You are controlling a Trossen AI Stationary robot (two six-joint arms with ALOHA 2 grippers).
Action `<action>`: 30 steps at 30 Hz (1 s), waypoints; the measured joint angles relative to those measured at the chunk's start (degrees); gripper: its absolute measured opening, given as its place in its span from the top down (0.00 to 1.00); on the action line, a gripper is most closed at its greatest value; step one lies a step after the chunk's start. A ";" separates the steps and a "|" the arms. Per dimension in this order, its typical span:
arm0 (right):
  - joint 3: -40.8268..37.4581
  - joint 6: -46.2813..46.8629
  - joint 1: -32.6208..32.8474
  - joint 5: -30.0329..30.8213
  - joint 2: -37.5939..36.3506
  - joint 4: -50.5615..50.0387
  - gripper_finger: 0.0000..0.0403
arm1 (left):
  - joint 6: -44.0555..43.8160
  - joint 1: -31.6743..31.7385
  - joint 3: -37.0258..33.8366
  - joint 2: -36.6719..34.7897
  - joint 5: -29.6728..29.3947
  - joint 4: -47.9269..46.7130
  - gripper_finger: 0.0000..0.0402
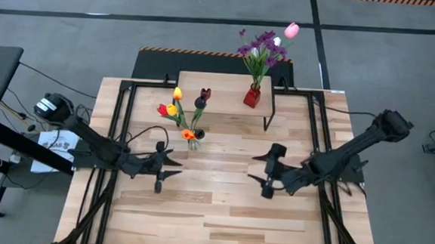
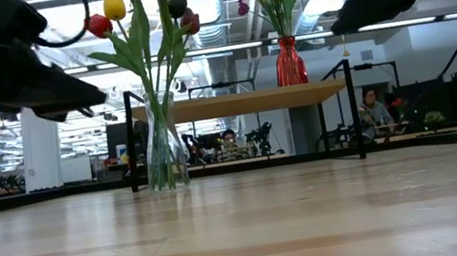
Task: Pick and place flowers into a vace then onto a shelf
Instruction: Put the transparent flower vase with the flowers on the shelf
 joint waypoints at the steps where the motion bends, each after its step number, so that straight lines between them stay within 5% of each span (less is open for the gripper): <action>1: 0.00 -0.48 0.00 2.08 1.73 2.48 0.28 | -0.90 -0.92 0.00 -1.12 -0.01 -1.57 0.74; 7: 0.02 -0.76 -3.49 7.91 11.38 12.83 0.43 | -3.04 -5.36 0.00 -8.20 -0.48 -8.18 0.74; 14: 0.02 -6.19 -11.87 -0.14 20.40 30.04 0.95 | -2.38 -6.24 0.00 -11.41 -0.57 -9.26 0.74; 20: 0.13 -13.26 -17.46 -12.36 26.93 51.31 0.98 | -2.30 -6.24 0.00 -11.26 -0.99 -9.35 0.74; 30: 5.86 -15.68 -21.19 -13.54 42.66 62.61 1.00 | -2.28 -6.24 0.00 -11.26 -1.89 -9.14 0.74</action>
